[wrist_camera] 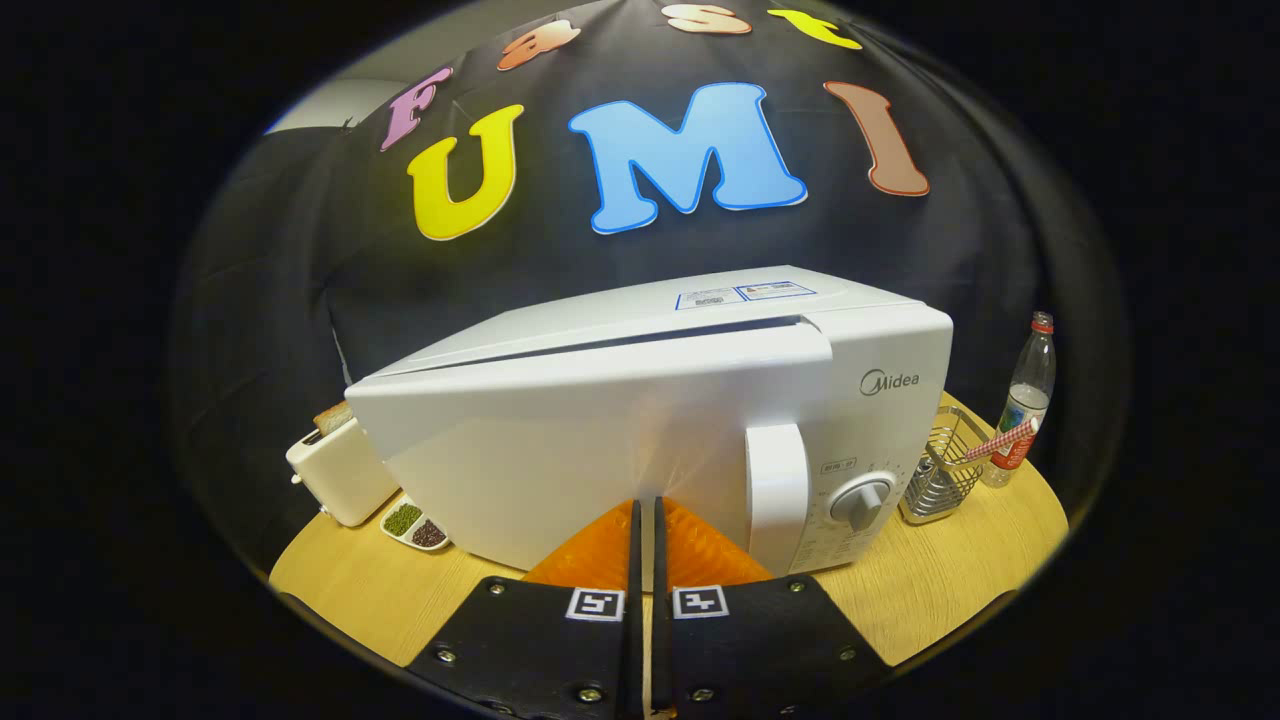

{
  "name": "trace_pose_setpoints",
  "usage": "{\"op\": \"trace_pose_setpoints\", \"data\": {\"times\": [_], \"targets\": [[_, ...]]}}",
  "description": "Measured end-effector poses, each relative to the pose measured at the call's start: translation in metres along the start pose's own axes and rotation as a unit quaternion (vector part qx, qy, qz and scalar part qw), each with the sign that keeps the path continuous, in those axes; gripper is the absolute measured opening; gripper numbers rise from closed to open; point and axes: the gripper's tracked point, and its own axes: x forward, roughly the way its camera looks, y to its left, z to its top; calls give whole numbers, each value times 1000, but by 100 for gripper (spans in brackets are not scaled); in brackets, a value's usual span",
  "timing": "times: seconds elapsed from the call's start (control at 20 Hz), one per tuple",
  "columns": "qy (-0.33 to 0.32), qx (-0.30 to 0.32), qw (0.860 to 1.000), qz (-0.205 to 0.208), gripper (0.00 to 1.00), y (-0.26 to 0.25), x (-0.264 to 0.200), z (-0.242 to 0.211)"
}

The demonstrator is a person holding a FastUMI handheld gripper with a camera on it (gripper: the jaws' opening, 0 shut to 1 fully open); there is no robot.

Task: Open the microwave, put the food inside, and close the microwave door.

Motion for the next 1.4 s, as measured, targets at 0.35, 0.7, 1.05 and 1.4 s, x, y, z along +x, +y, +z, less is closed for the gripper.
{"op": "trace_pose_setpoints", "data": {"times": [0.35, 0.7, 1.05, 1.4], "targets": [[-8, -26, 1000, -10, 3, 3, 3, -1], [-27, -28, 999, -32, 8, 5, -11, 18], [-94, -44, 993, -53, 10, 20, -93, 49], [-128, -53, 988, -67, 10, 39, -165, 60]]}}
